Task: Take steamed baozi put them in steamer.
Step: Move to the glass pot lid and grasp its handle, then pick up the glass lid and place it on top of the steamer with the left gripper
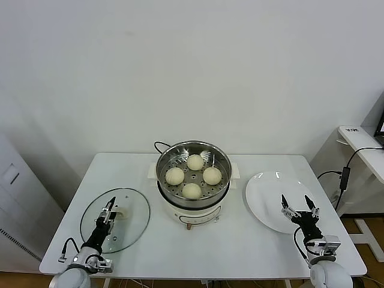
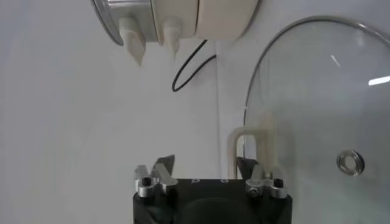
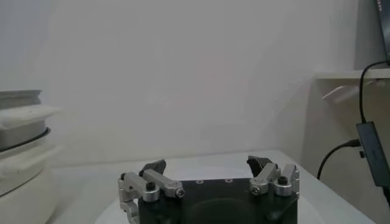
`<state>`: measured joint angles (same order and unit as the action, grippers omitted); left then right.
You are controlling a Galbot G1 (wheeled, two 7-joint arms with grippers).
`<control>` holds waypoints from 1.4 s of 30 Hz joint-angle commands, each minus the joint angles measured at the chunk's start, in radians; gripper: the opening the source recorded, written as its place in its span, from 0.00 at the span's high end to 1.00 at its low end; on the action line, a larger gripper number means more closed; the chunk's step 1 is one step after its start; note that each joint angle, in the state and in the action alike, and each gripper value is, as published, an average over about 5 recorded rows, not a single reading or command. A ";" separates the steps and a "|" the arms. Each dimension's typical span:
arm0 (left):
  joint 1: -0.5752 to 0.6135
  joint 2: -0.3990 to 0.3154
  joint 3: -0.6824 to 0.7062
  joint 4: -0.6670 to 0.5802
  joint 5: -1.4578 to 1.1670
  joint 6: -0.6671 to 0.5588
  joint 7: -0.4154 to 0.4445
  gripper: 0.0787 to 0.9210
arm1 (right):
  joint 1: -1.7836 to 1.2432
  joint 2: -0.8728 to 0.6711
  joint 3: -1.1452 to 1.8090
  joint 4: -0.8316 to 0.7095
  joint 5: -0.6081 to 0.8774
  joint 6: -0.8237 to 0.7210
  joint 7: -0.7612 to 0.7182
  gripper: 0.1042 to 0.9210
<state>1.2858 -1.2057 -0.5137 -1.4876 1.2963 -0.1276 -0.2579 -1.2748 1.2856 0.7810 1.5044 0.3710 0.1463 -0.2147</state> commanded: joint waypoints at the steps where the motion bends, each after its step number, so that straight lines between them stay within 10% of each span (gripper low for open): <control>1: -0.001 -0.002 -0.003 -0.020 -0.031 -0.012 -0.009 0.51 | 0.001 0.002 -0.001 0.000 -0.002 -0.002 -0.001 0.12; 15: 0.006 0.127 -0.041 -0.216 -0.169 0.053 0.079 0.96 | 0.020 -0.003 0.001 0.005 -0.002 -0.004 0.000 0.12; 32: -0.133 0.310 0.140 -0.498 -0.328 0.410 0.343 0.97 | 0.047 -0.011 0.003 0.001 -0.002 -0.017 -0.007 0.12; 42: -0.330 0.245 0.464 -0.562 -0.155 0.690 0.474 0.97 | 0.050 -0.026 0.009 0.005 -0.002 -0.015 -0.010 0.12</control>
<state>1.1338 -0.9435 -0.3466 -1.9442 1.0290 0.2632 0.0599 -1.2255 1.2666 0.7859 1.5060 0.3685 0.1307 -0.2235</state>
